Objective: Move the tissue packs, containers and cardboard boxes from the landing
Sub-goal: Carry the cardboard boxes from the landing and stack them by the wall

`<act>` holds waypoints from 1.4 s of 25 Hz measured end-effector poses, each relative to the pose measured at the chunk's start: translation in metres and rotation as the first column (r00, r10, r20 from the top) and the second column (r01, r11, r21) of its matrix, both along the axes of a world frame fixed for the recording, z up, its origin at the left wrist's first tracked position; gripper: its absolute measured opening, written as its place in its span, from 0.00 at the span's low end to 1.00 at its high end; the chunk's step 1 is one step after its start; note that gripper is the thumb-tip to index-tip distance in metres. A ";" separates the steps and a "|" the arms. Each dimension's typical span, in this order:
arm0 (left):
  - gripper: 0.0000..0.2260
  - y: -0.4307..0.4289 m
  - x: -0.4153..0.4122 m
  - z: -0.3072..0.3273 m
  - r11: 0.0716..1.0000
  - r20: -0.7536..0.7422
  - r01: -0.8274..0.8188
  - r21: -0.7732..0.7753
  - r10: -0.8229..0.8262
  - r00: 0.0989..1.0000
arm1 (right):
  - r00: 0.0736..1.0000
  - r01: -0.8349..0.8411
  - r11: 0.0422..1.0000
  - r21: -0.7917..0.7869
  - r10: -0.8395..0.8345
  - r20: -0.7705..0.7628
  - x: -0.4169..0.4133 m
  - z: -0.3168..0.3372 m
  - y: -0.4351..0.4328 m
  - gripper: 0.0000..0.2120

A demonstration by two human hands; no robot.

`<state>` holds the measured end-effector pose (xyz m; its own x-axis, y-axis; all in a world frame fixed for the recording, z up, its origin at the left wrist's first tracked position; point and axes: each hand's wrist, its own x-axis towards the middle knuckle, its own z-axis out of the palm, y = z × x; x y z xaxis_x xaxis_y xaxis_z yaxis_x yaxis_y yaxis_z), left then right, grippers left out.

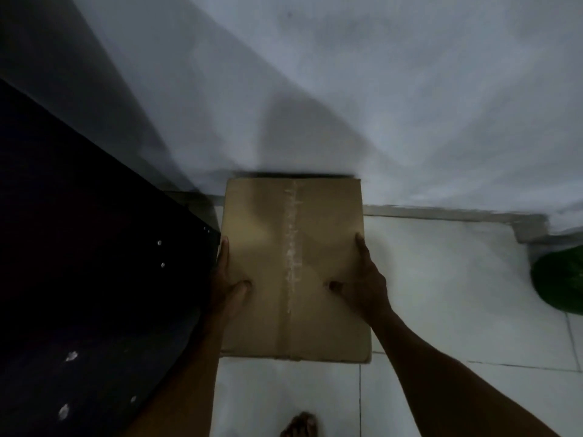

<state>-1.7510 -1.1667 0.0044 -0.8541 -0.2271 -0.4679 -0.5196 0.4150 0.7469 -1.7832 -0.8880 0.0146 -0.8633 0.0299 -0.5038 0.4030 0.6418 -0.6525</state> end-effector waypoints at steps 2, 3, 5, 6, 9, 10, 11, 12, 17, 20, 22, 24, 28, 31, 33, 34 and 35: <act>0.49 -0.003 0.002 -0.001 0.999 -0.009 0.020 0.047 -0.019 1.000 | 1.000 0.012 1.000 0.011 -0.012 0.009 0.000 0.001 -0.002 0.57; 0.48 -0.005 0.002 -0.004 0.998 -0.017 0.031 0.057 -0.030 0.999 | 1.000 0.018 1.000 0.017 -0.018 0.008 0.000 0.001 -0.003 0.57; 0.49 -0.006 0.002 -0.006 0.998 -0.002 0.052 0.023 -0.052 0.999 | 0.999 0.032 0.999 0.019 -0.032 0.006 0.002 0.001 -0.004 0.57; 0.49 -0.007 0.001 -0.009 0.999 0.010 0.054 -0.002 -0.054 0.998 | 0.999 0.035 0.999 0.030 -0.036 0.011 0.002 0.001 -0.003 0.57; 0.49 -0.008 0.001 -0.015 0.997 0.026 0.077 -0.024 -0.077 0.997 | 0.999 0.046 0.997 0.055 -0.047 0.022 0.008 0.003 -0.002 0.57; 0.48 -0.008 0.001 -0.014 0.996 0.023 0.091 -0.027 -0.090 0.996 | 0.998 0.050 0.997 0.054 -0.052 0.025 0.009 0.004 -0.002 0.57; 0.48 -0.008 0.000 -0.013 0.995 0.028 0.094 -0.037 -0.093 0.995 | 0.998 0.056 0.997 0.054 -0.057 0.026 0.009 0.004 -0.002 0.57; 0.48 -0.008 -0.002 -0.012 0.994 0.041 0.093 -0.054 -0.090 0.995 | 0.998 0.062 0.997 0.054 -0.063 0.029 0.008 0.003 -0.002 0.57; 0.47 0.005 -0.001 -0.002 1.000 0.031 0.003 -0.016 -0.003 1.000 | 0.996 0.074 0.996 0.045 -0.076 0.038 0.009 0.001 -0.007 0.58; 0.49 0.020 0.000 0.013 0.994 0.097 -0.077 -0.081 0.085 0.992 | 0.995 0.089 0.995 0.054 -0.091 0.028 0.010 0.011 -0.013 0.58; 0.47 0.042 0.001 0.036 0.974 0.128 0.002 -0.225 0.028 0.991 | 0.994 0.109 0.991 0.073 -0.110 0.009 0.019 0.023 -0.011 0.58; 0.45 0.068 0.004 0.066 0.926 0.184 0.099 -0.365 -0.033 0.982 | 0.990 0.139 0.989 0.052 -0.140 0.006 0.034 0.041 0.000 0.57; 0.44 0.144 0.027 0.139 0.936 0.251 0.238 -0.258 -0.173 0.952 | 0.961 0.278 0.961 -0.014 -0.278 0.012 0.085 0.103 0.072 0.53; 0.44 0.236 0.057 0.202 0.880 0.167 0.390 -0.272 -0.356 0.919 | 0.910 0.413 0.910 -0.030 -0.414 -0.026 0.143 0.169 0.166 0.51; 0.44 0.312 0.084 0.244 0.847 0.075 0.449 -0.283 -0.448 0.891 | 0.870 0.484 0.874 -0.041 -0.486 -0.085 0.191 0.215 0.236 0.50; 0.44 0.349 0.099 0.261 0.830 0.033 0.477 -0.289 -0.490 0.871 | 0.846 0.521 0.853 -0.040 -0.522 -0.112 0.217 0.235 0.271 0.49; 0.44 0.396 0.124 0.280 0.801 0.002 0.521 -0.294 -0.544 0.839 | 0.812 0.567 0.823 -0.036 -0.566 -0.145 0.254 0.258 0.314 0.48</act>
